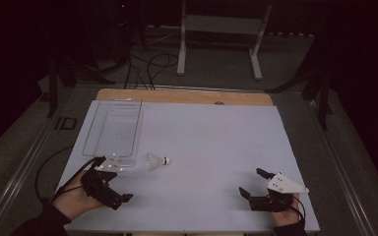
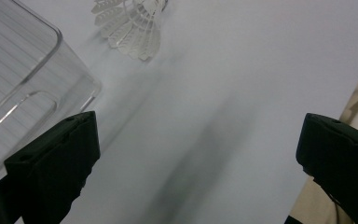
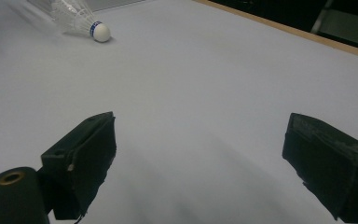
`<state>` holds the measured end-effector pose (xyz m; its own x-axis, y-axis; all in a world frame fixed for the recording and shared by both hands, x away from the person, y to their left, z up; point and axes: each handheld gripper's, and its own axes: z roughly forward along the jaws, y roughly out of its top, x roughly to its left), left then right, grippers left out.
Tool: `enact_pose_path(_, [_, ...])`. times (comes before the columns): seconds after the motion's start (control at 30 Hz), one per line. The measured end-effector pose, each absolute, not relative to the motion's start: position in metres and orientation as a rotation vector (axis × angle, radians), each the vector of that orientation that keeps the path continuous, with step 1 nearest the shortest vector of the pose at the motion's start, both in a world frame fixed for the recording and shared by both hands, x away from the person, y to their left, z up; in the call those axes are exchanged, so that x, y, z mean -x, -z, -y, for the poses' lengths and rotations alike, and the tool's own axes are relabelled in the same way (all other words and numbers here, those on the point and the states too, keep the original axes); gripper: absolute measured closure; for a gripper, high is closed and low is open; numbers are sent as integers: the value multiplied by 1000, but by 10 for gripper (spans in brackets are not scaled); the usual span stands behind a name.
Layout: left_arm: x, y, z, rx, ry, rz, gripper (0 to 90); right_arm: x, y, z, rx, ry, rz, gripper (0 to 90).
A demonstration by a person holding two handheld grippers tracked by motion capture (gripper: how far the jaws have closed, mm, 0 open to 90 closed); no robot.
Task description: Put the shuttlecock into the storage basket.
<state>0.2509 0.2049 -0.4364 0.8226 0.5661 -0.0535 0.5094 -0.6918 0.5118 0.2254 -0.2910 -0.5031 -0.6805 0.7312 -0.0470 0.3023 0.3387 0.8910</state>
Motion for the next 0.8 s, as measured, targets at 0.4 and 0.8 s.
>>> enact_pose_path(0.4, [-254, 440, -187, -2589, -119, -740, 3, -225, 503, 291, -906, -1301, -2167, 96])
enact_pose_path(0.8, [-262, 440, -173, -2640, -65, -758, 3, -226, 504, 291, -908, -1296, -2172, 96])
